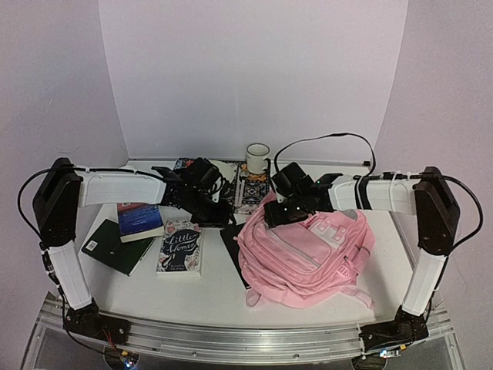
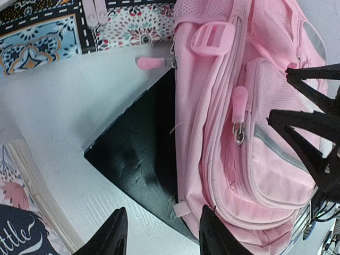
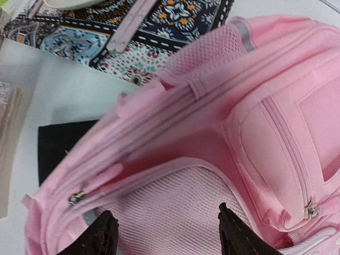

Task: Pack the student bag
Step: Hold the student bag from the book, then pick up the student bag from the upper front pocket, then zip the upper front pocket of the student bag.

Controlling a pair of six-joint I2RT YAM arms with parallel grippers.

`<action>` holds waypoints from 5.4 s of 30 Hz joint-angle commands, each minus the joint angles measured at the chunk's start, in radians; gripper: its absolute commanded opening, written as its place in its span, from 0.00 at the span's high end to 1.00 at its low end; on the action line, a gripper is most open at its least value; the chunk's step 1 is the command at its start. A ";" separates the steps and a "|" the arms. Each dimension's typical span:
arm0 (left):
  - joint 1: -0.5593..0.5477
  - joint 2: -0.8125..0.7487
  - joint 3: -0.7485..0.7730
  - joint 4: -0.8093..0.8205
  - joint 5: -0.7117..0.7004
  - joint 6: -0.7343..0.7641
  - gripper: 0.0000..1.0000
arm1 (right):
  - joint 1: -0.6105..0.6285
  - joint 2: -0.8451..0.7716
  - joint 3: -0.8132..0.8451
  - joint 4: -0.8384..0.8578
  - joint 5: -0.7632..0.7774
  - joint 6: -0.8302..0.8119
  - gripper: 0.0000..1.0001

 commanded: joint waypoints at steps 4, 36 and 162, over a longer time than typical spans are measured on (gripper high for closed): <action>0.017 0.068 0.071 0.108 0.142 0.029 0.49 | 0.000 0.055 0.205 -0.176 -0.038 0.047 0.35; 0.015 0.169 -0.053 0.272 0.257 -0.040 0.78 | 0.013 0.283 0.391 -0.325 -0.279 0.081 0.69; 0.056 0.016 0.088 0.060 0.149 -0.092 0.38 | 0.196 -0.236 -0.120 0.025 -0.260 -0.345 1.00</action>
